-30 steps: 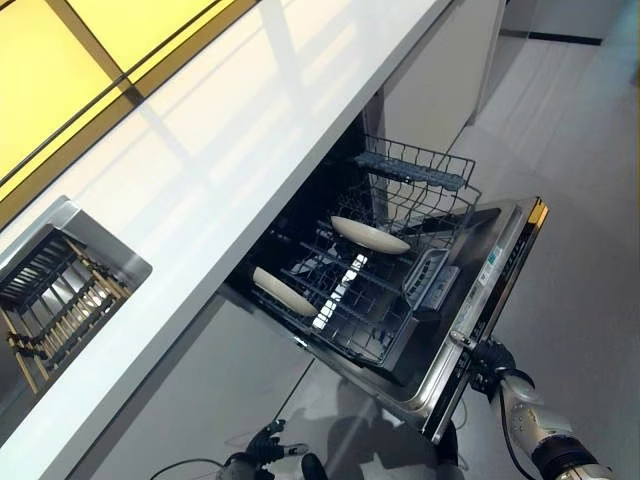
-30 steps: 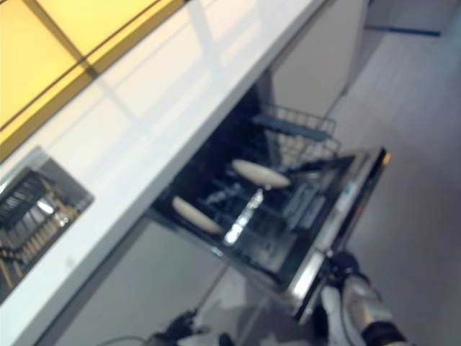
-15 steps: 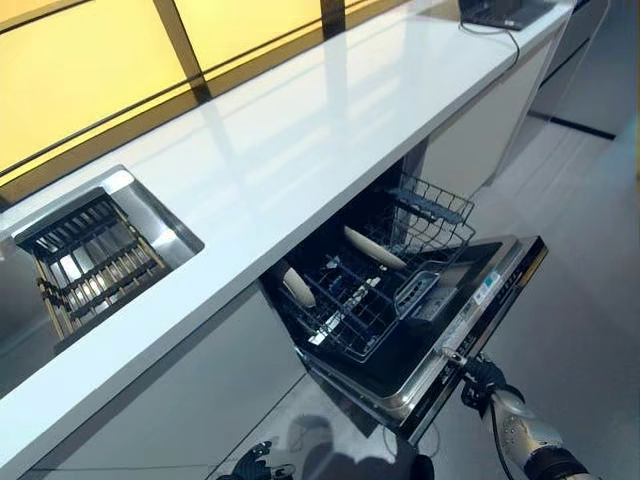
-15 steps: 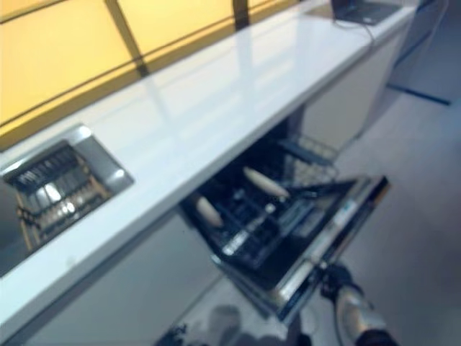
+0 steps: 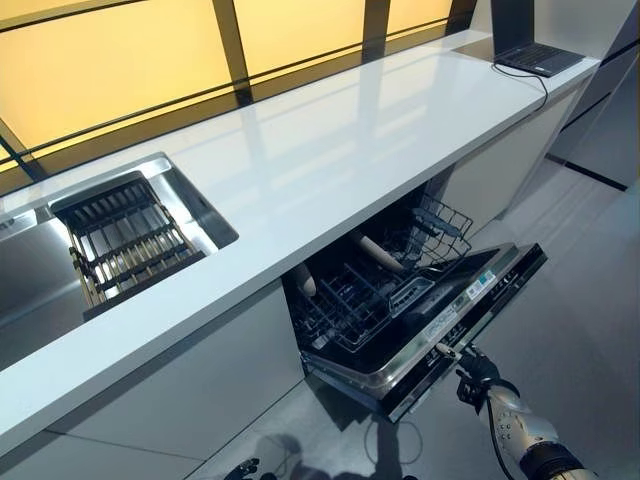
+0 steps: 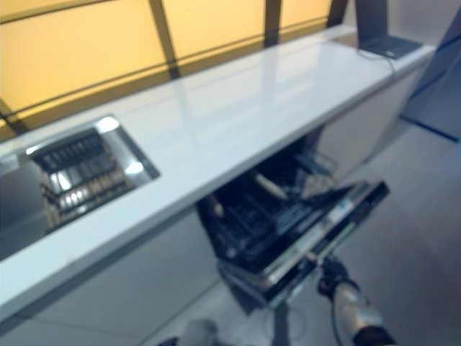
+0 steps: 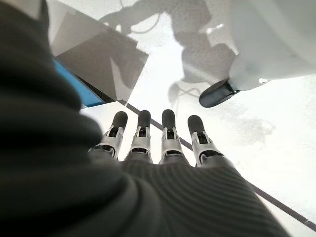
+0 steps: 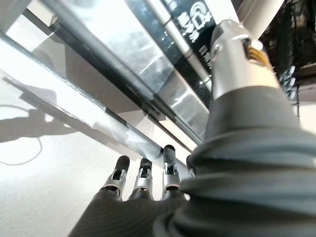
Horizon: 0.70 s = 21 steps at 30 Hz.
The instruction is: Take plates into dishwasher
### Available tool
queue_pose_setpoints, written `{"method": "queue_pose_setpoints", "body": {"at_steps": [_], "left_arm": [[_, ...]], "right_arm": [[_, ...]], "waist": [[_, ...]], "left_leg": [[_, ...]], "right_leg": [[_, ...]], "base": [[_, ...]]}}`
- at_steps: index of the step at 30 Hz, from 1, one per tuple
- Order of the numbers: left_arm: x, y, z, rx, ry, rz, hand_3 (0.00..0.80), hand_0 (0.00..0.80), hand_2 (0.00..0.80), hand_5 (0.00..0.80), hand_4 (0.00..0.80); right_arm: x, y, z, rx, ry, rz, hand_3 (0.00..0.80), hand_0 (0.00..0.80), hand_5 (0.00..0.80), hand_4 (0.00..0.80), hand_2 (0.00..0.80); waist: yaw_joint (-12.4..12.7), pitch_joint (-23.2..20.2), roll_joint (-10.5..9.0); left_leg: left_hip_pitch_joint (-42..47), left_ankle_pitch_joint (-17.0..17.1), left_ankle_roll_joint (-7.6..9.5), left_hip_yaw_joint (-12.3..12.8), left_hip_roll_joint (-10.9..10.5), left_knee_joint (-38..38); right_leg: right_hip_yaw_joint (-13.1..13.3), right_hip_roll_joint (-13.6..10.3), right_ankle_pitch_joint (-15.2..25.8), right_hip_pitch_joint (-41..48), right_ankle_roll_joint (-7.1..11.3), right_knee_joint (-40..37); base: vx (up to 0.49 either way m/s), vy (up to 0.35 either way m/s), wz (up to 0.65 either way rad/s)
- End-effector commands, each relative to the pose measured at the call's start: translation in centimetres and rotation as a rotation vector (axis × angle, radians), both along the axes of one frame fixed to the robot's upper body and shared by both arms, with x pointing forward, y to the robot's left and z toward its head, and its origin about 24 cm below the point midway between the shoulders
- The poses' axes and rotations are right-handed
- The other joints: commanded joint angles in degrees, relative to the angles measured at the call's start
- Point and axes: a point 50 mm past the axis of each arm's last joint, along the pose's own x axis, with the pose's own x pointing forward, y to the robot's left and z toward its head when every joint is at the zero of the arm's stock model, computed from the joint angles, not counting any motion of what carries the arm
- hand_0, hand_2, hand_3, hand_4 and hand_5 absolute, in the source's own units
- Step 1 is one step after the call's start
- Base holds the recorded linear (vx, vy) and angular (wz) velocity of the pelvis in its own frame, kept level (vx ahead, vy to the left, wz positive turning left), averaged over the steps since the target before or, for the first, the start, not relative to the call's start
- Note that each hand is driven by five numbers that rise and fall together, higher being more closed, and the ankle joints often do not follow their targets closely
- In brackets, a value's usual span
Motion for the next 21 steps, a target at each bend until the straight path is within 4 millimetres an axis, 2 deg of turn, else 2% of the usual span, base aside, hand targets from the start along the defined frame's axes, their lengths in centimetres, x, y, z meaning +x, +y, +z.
{"method": "queue_pose_setpoints", "body": {"at_steps": [1,11,15,21], "left_arm": [[2.8,0.7,1.8,0.057,-0.088,-0.054,0.000,0.000,0.000,0.000,0.000],[4.1,2.0,3.0,0.104,-0.140,-0.019,0.000,0.000,0.000,0.000,0.000],[3.5,2.9,2.7,0.123,-0.112,-0.009,0.000,0.000,0.000,0.000,0.000],[2.2,3.8,2.2,0.138,-0.073,-0.002,0.000,0.000,0.000,0.000,0.000]], "right_arm": [[6.8,8.1,13.3,0.103,-0.523,0.326,0.000,0.000,0.000,0.000,0.000],[7.0,8.3,17.1,-0.019,-0.698,0.353,0.000,0.000,0.000,0.000,0.000],[6.9,8.5,18.5,-0.067,-0.775,0.372,0.000,0.000,0.000,0.000,0.000],[6.4,8.8,20.4,-0.009,-0.905,0.395,0.000,0.000,0.000,0.000,0.000]], "waist": [[6.43,2.02,-0.82],[8.35,2.59,-2.51],[8.92,2.15,-2.96],[9.99,1.66,-3.73]], "left_leg": [[0.56,-6.52,6.79,1.47,-6.17,2.28],[-0.08,-7.43,7.64,0.31,-6.66,2.37],[0.41,-7.96,7.96,-0.22,-6.71,2.59],[0.82,-8.79,8.17,-0.58,-6.29,3.54]], "right_leg": [[1.95,-5.23,-2.13,-1.73,2.21,14.11],[0.90,-6.50,0.75,-1.63,3.08,15.21],[0.60,-6.85,1.26,-1.59,3.32,16.39],[-0.28,-7.08,1.09,-0.54,3.41,16.82]], "base": [[0.034,0.009,0.06],[0.023,-0.013,0.13],[0.062,-0.025,0.17],[0.068,-0.052,0.30]]}}
